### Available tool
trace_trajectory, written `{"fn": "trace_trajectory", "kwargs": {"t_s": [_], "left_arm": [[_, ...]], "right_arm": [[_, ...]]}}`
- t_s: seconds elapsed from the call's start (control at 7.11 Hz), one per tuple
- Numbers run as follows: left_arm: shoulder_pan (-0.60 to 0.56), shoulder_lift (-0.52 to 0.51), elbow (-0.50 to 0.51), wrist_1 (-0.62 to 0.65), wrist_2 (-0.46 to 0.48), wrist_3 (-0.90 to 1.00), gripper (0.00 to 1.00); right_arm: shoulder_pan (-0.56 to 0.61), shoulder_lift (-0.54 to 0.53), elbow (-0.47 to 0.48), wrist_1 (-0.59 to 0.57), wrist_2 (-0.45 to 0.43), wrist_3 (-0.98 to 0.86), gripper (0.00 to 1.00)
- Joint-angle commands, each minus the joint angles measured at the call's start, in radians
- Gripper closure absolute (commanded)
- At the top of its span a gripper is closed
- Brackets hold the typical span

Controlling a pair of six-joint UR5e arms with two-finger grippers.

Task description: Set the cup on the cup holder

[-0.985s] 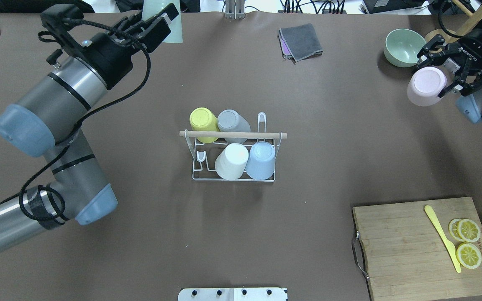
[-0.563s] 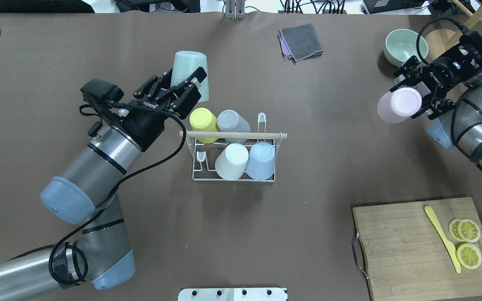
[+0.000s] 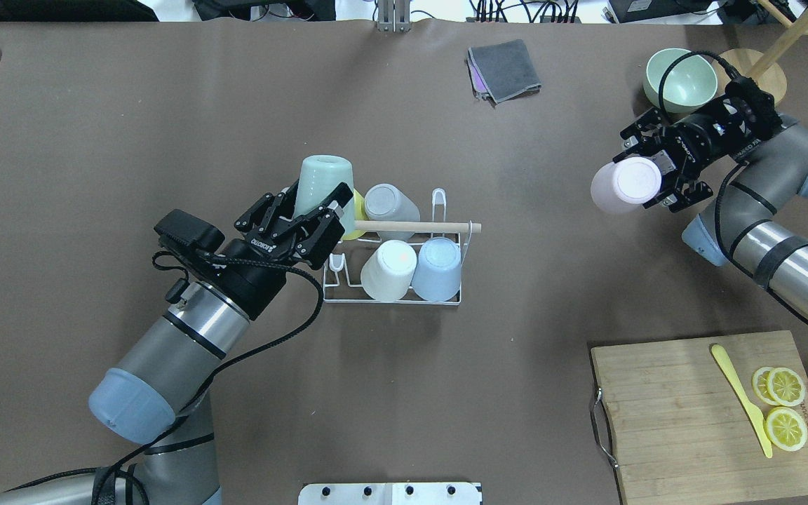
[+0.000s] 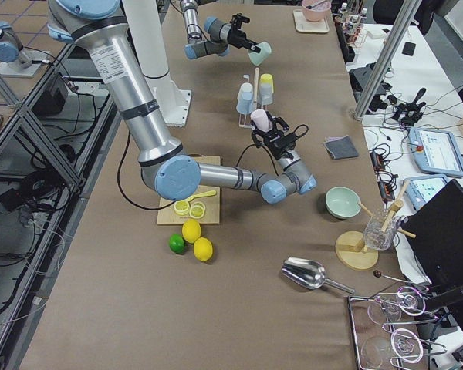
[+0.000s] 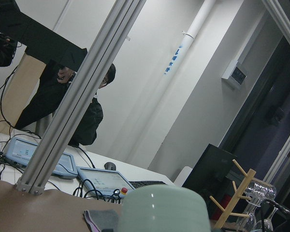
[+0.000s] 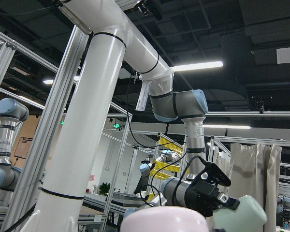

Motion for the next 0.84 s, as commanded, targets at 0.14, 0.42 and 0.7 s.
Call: {"fn": "trace_trajectory", "kwargs": {"t_s": [0.14, 0.42, 0.7], "left_arm": [[0.034, 0.000, 0.047, -0.025, 0.027, 0.004, 1.00], [0.043, 0.000, 0.060, -0.036, 0.028, 0.006, 1.00], [0.050, -0.001, 0.067, -0.036, 0.032, 0.004, 1.00]], "right_arm": [[0.001, 0.109, -0.006, -0.179, -0.038, -0.038, 0.63], [0.001, 0.169, -0.013, -0.255, -0.042, -0.044, 0.62], [-0.002, 0.210, -0.030, -0.281, -0.060, -0.046, 0.62]]}}
